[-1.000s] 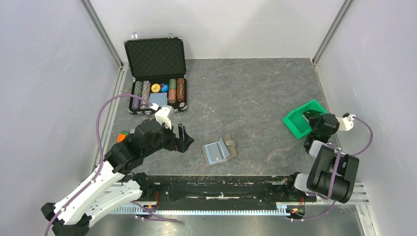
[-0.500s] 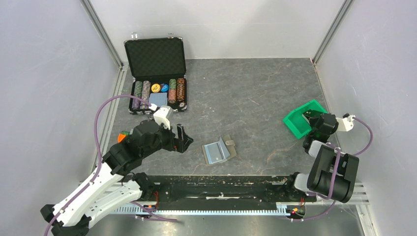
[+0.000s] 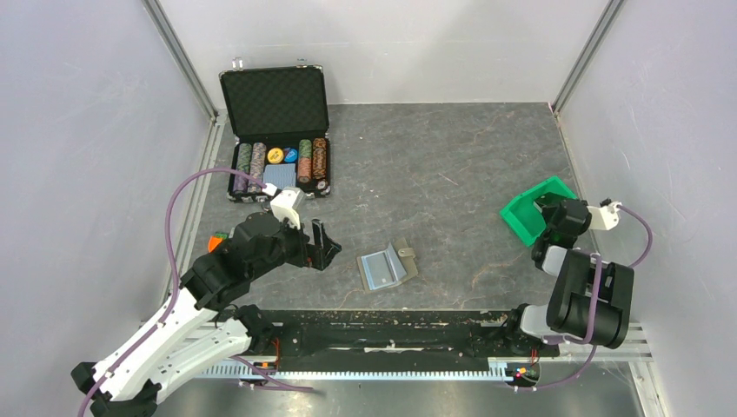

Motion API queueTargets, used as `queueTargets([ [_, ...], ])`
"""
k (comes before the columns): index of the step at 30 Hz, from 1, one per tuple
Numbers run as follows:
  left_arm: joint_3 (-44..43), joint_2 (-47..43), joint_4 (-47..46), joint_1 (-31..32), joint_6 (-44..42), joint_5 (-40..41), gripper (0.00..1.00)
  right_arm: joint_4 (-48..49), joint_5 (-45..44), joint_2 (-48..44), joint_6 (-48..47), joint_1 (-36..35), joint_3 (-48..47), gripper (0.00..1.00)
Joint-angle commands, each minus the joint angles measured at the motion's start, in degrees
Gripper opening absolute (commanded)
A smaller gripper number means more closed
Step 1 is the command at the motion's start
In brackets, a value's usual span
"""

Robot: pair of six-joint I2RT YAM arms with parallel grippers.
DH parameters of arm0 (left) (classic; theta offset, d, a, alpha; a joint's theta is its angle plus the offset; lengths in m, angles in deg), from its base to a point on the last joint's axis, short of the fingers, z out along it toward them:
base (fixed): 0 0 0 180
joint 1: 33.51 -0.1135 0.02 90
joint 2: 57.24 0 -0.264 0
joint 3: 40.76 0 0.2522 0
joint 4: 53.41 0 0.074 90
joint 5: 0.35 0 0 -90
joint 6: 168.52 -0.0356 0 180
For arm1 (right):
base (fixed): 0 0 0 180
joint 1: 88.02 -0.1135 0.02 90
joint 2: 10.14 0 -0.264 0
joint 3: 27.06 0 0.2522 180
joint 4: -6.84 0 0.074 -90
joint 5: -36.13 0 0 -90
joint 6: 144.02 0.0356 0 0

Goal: Take the credit cards out of the card holder
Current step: Place the credit card in the storage box.

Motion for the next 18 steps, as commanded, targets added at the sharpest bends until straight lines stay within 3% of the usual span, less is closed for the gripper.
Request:
queueTargets([
  [1, 0.24, -0.48, -1.48, 0.11, -3.11, -1.08, 1.0, 0.38, -3.71, 0.85, 0.48, -0.74, -0.93, 0.1],
  [6, 0.12, -0.47, -1.45, 0.11, -3.19, -1.07, 1.0, -4.49, -5.76, -0.03, 0.36, -0.83, -2.87, 0.23],
  [18, 0.14, -0.47, -1.45, 0.11, -3.34, -1.03, 1.0, -17.96, -6.51, -0.66, -4.68, -1.01, -13.17, 0.27],
])
